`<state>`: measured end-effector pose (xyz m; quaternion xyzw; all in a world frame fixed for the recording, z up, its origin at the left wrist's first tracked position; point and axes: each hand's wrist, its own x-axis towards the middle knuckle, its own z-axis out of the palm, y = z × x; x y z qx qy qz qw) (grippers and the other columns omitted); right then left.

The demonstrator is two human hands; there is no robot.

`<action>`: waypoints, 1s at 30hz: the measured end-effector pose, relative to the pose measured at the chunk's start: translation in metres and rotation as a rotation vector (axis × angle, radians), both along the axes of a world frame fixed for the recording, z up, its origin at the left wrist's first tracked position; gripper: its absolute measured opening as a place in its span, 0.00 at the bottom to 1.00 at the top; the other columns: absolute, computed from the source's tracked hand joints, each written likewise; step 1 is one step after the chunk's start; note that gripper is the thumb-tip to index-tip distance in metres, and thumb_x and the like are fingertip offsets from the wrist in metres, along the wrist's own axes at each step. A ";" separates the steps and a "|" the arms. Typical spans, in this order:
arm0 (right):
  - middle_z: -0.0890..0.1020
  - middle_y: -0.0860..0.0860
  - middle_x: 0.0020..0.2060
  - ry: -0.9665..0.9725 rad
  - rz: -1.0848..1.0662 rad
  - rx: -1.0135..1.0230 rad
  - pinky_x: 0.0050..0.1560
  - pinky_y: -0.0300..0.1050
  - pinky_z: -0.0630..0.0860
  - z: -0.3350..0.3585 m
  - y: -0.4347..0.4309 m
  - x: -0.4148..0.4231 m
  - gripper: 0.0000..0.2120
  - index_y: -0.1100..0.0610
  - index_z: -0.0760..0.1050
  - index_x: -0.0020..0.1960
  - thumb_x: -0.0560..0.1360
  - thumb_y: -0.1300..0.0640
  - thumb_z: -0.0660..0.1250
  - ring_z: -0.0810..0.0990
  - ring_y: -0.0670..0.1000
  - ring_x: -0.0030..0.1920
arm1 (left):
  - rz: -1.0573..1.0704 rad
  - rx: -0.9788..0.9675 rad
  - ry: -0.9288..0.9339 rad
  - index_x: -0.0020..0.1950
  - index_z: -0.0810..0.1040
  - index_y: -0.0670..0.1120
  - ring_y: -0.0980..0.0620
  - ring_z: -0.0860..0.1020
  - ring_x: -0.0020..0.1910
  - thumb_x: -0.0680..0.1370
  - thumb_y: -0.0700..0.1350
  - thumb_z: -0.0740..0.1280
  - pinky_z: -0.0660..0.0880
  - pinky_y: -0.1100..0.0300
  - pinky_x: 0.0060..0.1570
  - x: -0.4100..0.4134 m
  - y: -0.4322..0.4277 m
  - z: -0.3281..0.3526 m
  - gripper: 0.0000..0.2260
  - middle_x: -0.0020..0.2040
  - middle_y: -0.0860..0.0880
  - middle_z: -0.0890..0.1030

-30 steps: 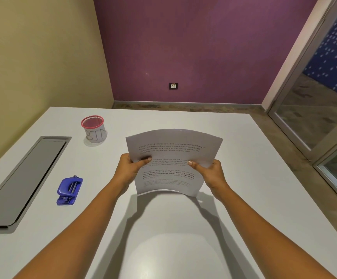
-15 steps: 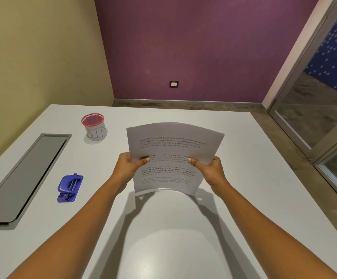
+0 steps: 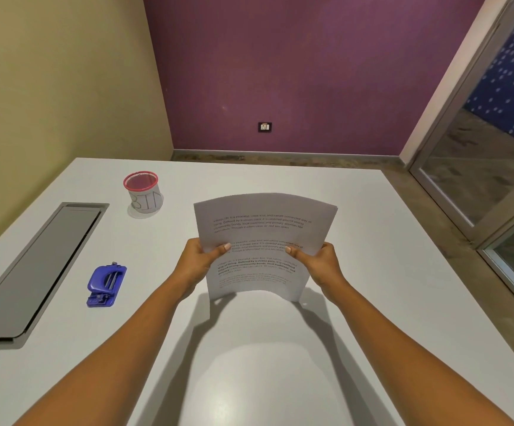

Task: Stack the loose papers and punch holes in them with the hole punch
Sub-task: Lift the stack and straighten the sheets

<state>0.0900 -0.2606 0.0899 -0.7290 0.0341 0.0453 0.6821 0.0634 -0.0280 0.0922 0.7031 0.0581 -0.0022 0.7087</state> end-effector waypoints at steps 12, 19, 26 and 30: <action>0.72 0.52 0.67 0.138 -0.095 -0.149 0.66 0.47 0.67 -0.042 -0.026 -0.007 0.30 0.54 0.67 0.67 0.68 0.52 0.74 0.69 0.51 0.68 | 0.227 -0.340 -0.059 0.49 0.78 0.47 0.53 0.83 0.42 0.74 0.36 0.66 0.80 0.60 0.44 0.003 0.010 0.007 0.08 0.43 0.52 0.85; 0.76 0.49 0.62 0.338 -0.026 0.150 0.58 0.49 0.69 -0.047 -0.006 -0.014 0.30 0.57 0.62 0.70 0.73 0.52 0.69 0.74 0.51 0.61 | 0.296 -0.604 0.030 0.48 0.77 0.41 0.56 0.84 0.40 0.75 0.35 0.65 0.79 0.57 0.49 0.002 0.007 0.001 0.04 0.37 0.50 0.86; 0.81 0.52 0.51 0.234 -0.059 0.379 0.50 0.45 0.76 -0.032 0.009 -0.008 0.11 0.57 0.70 0.60 0.78 0.62 0.60 0.79 0.52 0.52 | 0.316 -0.724 0.116 0.37 0.84 0.39 0.54 0.84 0.42 0.74 0.36 0.66 0.81 0.55 0.44 -0.003 -0.004 -0.008 0.09 0.37 0.46 0.86; 0.80 0.54 0.50 0.161 -0.124 0.338 0.45 0.42 0.76 -0.027 0.001 -0.003 0.11 0.58 0.71 0.59 0.78 0.64 0.60 0.79 0.48 0.46 | 0.390 -0.747 -0.006 0.53 0.80 0.41 0.52 0.83 0.48 0.74 0.33 0.65 0.81 0.54 0.47 0.000 0.007 -0.006 0.09 0.46 0.47 0.85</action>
